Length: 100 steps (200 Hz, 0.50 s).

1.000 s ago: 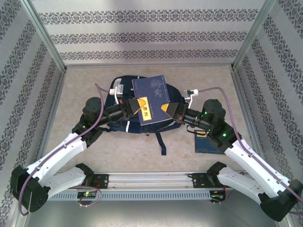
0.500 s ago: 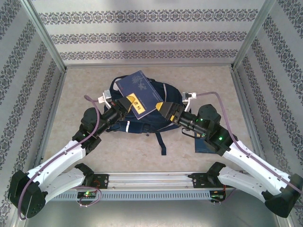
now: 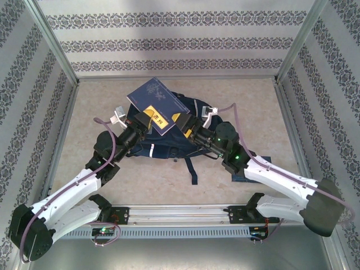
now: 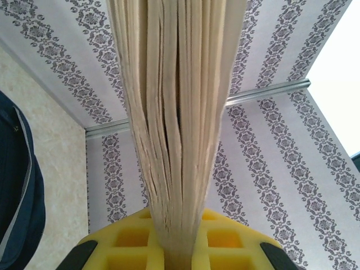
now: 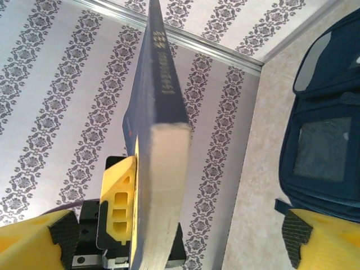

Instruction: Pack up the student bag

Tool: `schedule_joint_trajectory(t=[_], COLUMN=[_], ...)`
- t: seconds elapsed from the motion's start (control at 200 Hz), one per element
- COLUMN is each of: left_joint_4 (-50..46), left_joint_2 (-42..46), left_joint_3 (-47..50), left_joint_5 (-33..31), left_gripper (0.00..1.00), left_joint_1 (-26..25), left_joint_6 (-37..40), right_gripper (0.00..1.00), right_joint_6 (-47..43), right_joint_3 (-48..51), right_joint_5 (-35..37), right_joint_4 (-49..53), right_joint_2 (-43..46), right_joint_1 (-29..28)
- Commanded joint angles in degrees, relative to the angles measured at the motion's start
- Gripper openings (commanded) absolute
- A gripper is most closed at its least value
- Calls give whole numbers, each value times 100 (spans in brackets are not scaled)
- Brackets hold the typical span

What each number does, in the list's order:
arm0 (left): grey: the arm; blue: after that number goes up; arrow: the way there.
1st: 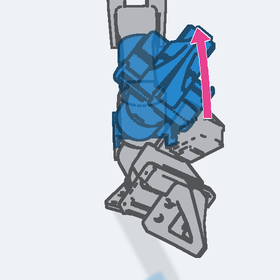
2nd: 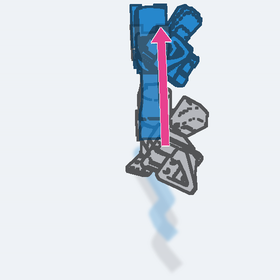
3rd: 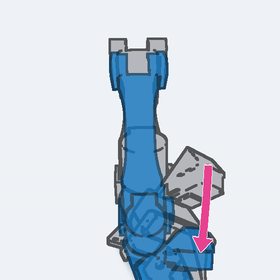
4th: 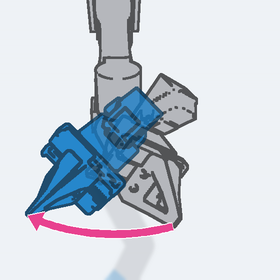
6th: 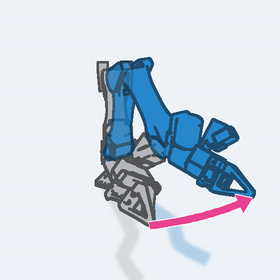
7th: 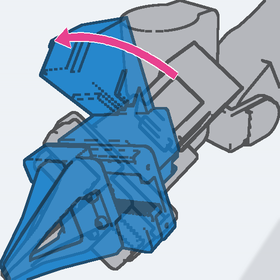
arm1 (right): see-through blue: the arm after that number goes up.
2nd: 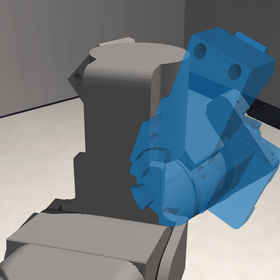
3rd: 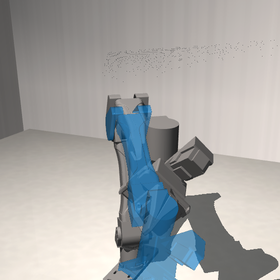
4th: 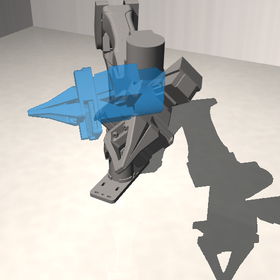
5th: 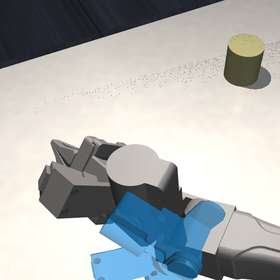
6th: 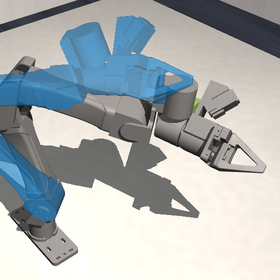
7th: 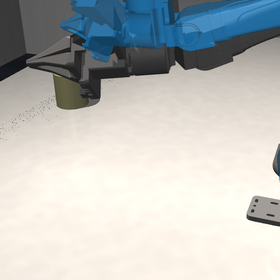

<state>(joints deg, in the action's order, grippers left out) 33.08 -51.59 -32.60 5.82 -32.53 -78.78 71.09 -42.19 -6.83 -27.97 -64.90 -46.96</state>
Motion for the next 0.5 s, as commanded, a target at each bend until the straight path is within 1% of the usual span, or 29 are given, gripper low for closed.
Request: schedule_joint_trajectory(t=[0.0, 0.165, 0.295, 0.35, 0.43, 0.495], left_joint_4=[572, 352, 320, 294, 234, 15], left_joint_2=[164, 186, 215, 216, 211, 207], left_joint_3=[-13, 0, 69, 77, 71, 1], left_joint_5=[-143, -174, -225, -239, -233, -175], left_gripper=[0, 0, 0, 0, 0, 0], left_joint_1=[-110, -187, -225, -236, -262, -262], left_joint_6=[-55, 30, 3, 6, 20, 34], right_gripper=[85, 69, 47, 41, 29, 16], right_joint_6=[110, 318, 256, 257, 228, 158], right_joint_3=[-317, -375, -481, -508, -520, -529], right_joint_5=[217, 565, 705, 734, 785, 840], right_joint_4=[-763, -1137, -1175, -1201, -1240, -1186], right_joint_2=[-257, -542, -689, -753, -828, -828], right_joint_1=[-189, -329, -384, -395, -398, -400])
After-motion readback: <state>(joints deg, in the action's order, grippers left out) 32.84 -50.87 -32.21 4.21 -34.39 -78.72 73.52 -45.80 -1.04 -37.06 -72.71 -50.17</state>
